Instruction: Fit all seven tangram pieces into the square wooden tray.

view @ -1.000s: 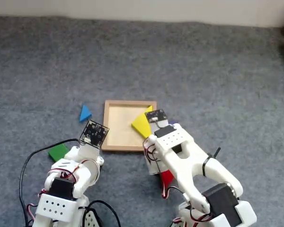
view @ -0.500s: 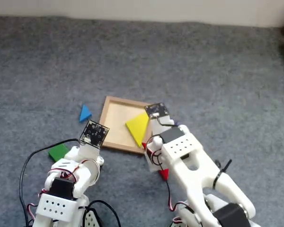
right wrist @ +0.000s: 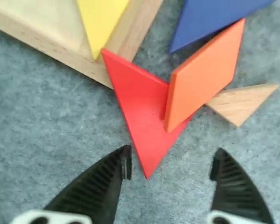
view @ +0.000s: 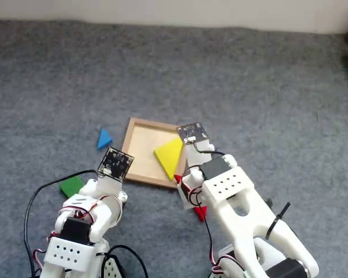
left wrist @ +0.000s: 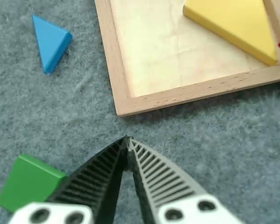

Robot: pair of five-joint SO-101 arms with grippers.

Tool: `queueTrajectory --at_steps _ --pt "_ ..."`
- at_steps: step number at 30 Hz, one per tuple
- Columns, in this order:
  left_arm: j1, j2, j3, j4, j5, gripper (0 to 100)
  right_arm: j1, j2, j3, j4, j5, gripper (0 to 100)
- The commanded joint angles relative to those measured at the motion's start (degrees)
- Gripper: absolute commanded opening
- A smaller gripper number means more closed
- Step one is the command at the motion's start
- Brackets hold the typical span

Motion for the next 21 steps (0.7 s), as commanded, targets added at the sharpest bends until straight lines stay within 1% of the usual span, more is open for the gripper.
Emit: queueTrajectory --at_steps 1,6,14,18,19,21 --pt "-0.2 -0.5 1.6 0.0 -0.4 1 -1.7 -1.8 -0.3 0.2 0.5 29.6" --pt "-0.2 -0.5 1.6 0.0 -0.4 1 -3.9 0.1 -0.1 -3.6 0.5 29.6" --pt "-0.2 -0.5 1.6 0.0 -0.4 1 -4.7 15.9 -0.7 -10.7 0.5 29.6" --pt "-0.2 -0.5 1.6 0.0 -0.4 1 -4.6 19.6 -0.7 -12.6 0.8 29.6" --pt "-0.2 -0.5 1.6 0.0 -0.4 1 -4.4 19.6 -0.7 -12.6 0.8 28.9" --pt "-0.2 -0.5 1.6 0.0 -0.4 1 -3.1 19.6 -0.7 -12.6 0.9 24.1"
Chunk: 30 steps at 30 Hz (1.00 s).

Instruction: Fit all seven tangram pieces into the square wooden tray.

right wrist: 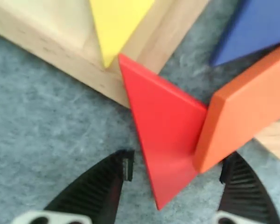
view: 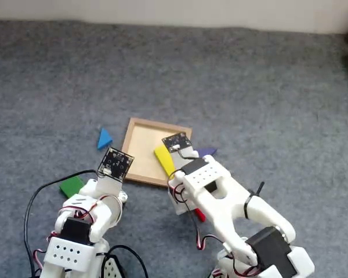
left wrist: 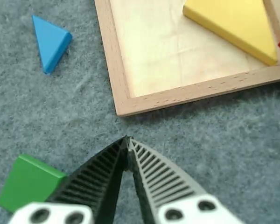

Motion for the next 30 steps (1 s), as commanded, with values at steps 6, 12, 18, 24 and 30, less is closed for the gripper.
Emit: queueTrajectory --at_steps 6,12,18,24,30 --pt "-0.2 -0.5 1.6 0.0 -0.4 1 7.2 1.1 -0.7 -1.2 7.0 13.2" --pt "-0.2 -0.5 1.6 0.0 -0.4 1 9.4 -2.3 -0.6 -1.0 9.2 10.8" --pt "-0.2 -0.5 1.6 0.0 -0.4 1 6.5 -9.0 -0.7 -1.4 12.5 2.9" --pt "-0.2 -0.5 1.6 0.0 -0.4 1 5.3 -9.9 -0.7 -1.5 14.5 2.3" --pt "-0.1 -0.5 1.6 0.0 -0.4 1 2.2 -9.6 -0.8 -8.6 20.9 2.2"
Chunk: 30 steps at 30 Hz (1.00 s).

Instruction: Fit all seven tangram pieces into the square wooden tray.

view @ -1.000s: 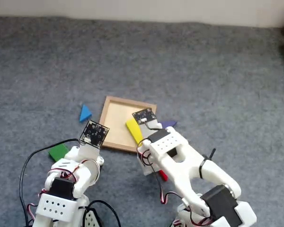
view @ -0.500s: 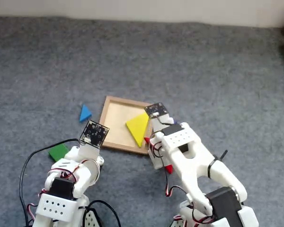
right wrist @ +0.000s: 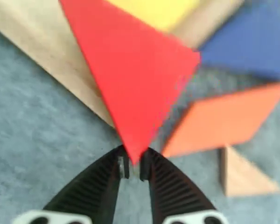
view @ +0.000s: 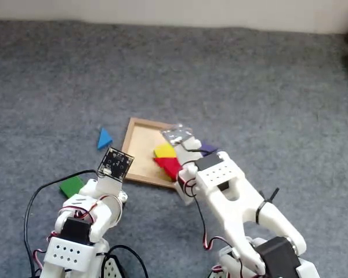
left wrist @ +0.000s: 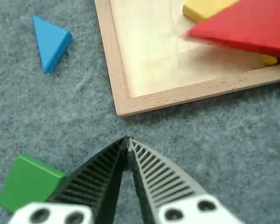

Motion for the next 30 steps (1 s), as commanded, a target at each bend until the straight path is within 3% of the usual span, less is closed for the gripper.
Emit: queueTrajectory --at_steps 1,6,13,17,23,30 --pt "-0.2 -0.5 1.6 0.0 -0.4 1 -2.3 -2.9 -0.9 -4.2 3.9 2.2" --pt "-0.2 -0.5 1.6 0.0 -0.4 1 -4.3 -3.2 -0.9 -7.3 8.1 2.2" --pt "-0.2 -0.5 1.6 0.0 -0.4 1 -7.6 -3.2 -1.5 -9.3 8.1 2.8" --pt "-0.2 -0.5 1.6 0.0 -0.4 1 -7.5 -3.3 -5.4 -6.2 -0.8 3.0" --pt "-0.2 -0.5 1.6 0.0 -0.4 1 -3.1 -3.2 -15.4 1.5 -12.0 15.3" --pt "-0.2 -0.5 1.6 0.0 -0.4 1 -3.8 -2.7 -18.0 -1.5 -13.9 13.4"
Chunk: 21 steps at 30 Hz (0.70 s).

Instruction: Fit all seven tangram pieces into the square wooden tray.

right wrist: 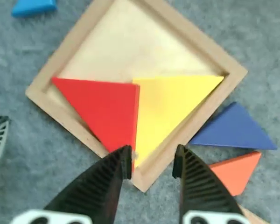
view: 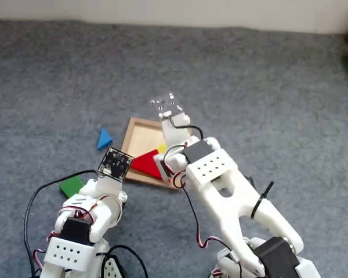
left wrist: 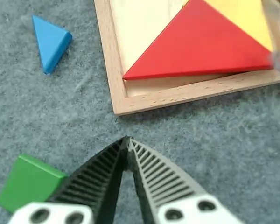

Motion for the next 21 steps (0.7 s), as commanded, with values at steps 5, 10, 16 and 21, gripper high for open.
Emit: queueTrajectory --at_steps 5,10,16,21 --pt "-0.2 -0.5 1.6 0.0 -0.4 1 -2.1 -0.4 -0.7 -11.1 -0.8 0.4" --pt "-0.2 -0.5 1.6 0.0 -0.4 1 -3.8 7.8 0.1 -12.6 -0.9 1.2" --pt "-0.2 -0.5 1.6 0.0 -0.4 1 -4.6 14.4 0.0 -15.3 -4.7 1.2" --pt "-0.2 -0.5 1.6 0.0 -0.4 1 -5.7 14.4 -0.9 -15.3 -4.8 1.2"
